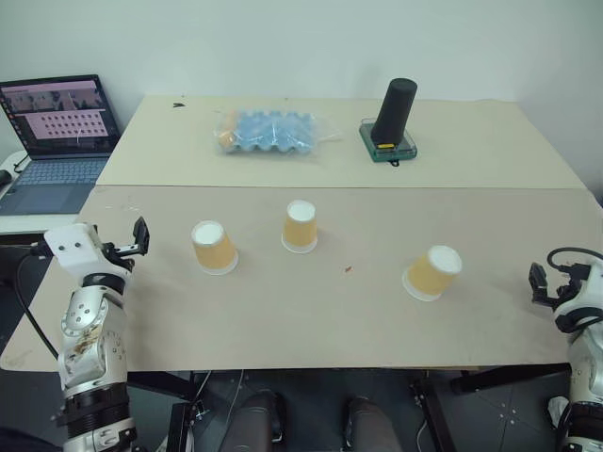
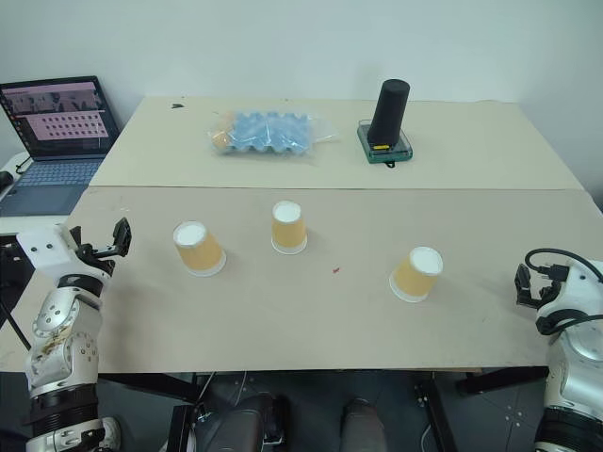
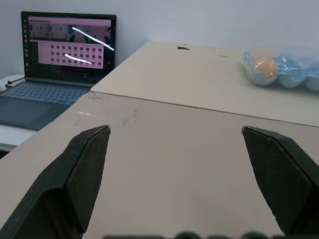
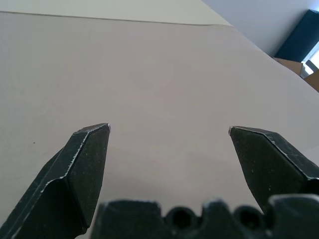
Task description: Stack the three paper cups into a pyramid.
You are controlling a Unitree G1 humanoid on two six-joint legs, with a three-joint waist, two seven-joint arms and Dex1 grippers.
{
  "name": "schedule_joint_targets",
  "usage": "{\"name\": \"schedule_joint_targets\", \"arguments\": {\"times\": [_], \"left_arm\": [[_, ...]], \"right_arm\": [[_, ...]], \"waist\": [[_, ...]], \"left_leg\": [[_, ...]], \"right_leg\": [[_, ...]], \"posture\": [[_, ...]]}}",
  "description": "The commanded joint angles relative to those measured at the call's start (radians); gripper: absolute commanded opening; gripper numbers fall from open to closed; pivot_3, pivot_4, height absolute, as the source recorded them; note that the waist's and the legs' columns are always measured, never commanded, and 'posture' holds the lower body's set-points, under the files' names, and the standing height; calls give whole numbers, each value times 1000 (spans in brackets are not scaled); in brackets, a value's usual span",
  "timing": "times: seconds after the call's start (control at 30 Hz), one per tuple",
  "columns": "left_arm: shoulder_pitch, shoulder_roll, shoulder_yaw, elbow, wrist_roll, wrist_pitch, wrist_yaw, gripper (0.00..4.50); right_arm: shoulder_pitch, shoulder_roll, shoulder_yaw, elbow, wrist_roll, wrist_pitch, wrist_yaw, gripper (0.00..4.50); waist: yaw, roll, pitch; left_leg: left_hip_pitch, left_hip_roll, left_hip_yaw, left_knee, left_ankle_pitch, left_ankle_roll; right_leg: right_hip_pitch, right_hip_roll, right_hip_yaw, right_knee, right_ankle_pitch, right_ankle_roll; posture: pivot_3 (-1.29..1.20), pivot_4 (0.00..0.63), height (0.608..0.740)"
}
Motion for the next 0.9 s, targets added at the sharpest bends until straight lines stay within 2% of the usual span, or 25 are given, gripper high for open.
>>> {"name": "schedule_joint_targets", "arguments": {"times": [0.03, 0.17, 0.3, 0.37, 0.5, 0.67, 0.73, 0.8, 0.9], "left_arm": [[-8, 13, 3, -44, -3, -13, -6, 4500], [-19, 40, -3, -38, -10, 28, -28, 4500], [-5, 78, -29, -107, -64, 78, -125, 4500], [-12, 99, -25, -139, -119, 124, -170, 4500], [-37, 176, -10, -197, -181, 188, -238, 4500], [-71, 339, 28, -319, -370, 349, -372, 4500], [-66, 368, 32, -357, -425, 395, -391, 4500], [-58, 383, 37, -427, -537, 464, -402, 4500], [-9, 403, 51, -517, -653, 540, -407, 4500]], "right_arm": [[-12, -27, -27, -14, 3, -31, -2, 4480], [-32, -70, -67, -56, 23, 3, -7, 4480], [-96, -203, -26, -281, 187, 154, 213, 4480], [-95, -236, -14, -343, 250, 223, 280, 4480], [-91, -299, 9, -448, 346, 321, 402, 4480], [-75, -389, 2, -698, 651, 472, 658, 4480], [-59, -404, 2, -748, 700, 495, 696, 4480], [-49, -417, 32, -790, 719, 505, 720, 4480], [-60, -416, 88, -807, 704, 498, 726, 4480]], "waist": [[0, 0, 0], [0, 0, 0], [-6, 3, 0], [-8, 3, 0], [-4, -4, -3], [3, -3, -2], [4, -3, -2], [4, -4, -2], [3, -4, -2]], "left_leg": [[0, 0, 0, 0, 0, 0], [0, 0, 0, 0, 0, 0], [0, 0, 1, 0, 0, 0], [0, 2, 1, 0, 0, 0], [0, 4, -1, -1, 0, 0], [-2, 2, -1, -1, -1, 1], [-2, 3, -2, -1, -1, 1], [0, 3, -4, -1, -5, -5], [0, 2, -3, -1, -6, -5]], "right_leg": [[0, 0, 0, 0, 0, 0], [0, 0, 0, 0, 0, 0], [-1, 0, 1, 0, 0, 0], [-1, 0, 1, 1, 0, 0], [0, 2, -2, -1, -1, -1], [-2, 0, -1, -1, -1, -1], [-1, -1, -2, -3, -1, -1], [-1, -1, -3, -4, -1, -1], [-1, -2, -2, -4, -1, -1]], "posture": [[0, 150, 726], [0, 150, 726], [0, 150, 726], [0, 150, 726], [0, 150, 726], [0, 150, 726], [0, 150, 726], [0, 150, 726], [0, 150, 726]]}}
